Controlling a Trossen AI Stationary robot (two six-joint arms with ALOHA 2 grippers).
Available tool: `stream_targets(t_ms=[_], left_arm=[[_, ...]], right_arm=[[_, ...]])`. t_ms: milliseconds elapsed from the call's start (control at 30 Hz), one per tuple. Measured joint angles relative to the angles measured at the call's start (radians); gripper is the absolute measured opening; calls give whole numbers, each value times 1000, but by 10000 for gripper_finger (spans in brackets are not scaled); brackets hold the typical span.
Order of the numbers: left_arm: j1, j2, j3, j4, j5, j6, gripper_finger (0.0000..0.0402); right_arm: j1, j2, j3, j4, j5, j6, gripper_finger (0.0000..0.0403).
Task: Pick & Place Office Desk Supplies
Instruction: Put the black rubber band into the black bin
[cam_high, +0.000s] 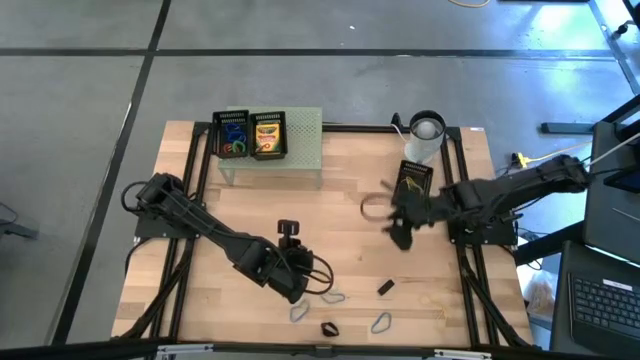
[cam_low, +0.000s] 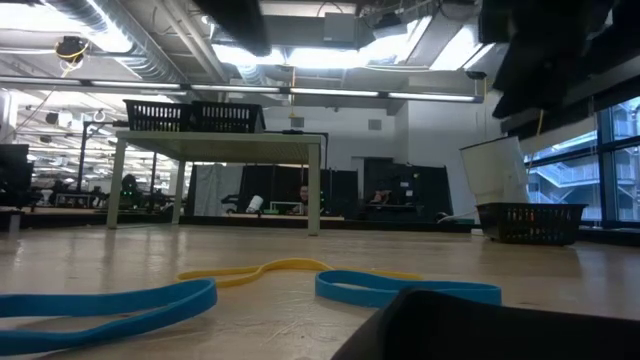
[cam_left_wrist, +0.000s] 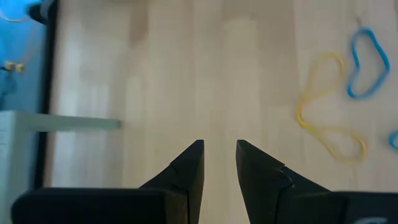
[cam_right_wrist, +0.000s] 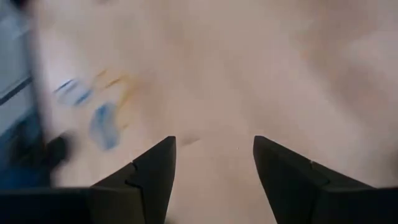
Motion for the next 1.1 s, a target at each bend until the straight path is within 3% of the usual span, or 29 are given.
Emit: stream_targets(t_ms=[200, 467, 800, 1100], left_arm=[[-11, 0, -50, 15, 75, 0, 86], [-24, 0, -87, 23, 47, -4, 86], [-22, 0, -89, 39, 24, -8, 86], [-22, 0, -89, 45, 13, -8, 86]], right_arm=[[197, 149, 0, 152, -101, -21, 217], [385, 367, 0, 369, -123, -145, 217], [443, 505, 0, 393, -40, -291, 217], [443, 564, 0, 348, -40, -390, 217]])
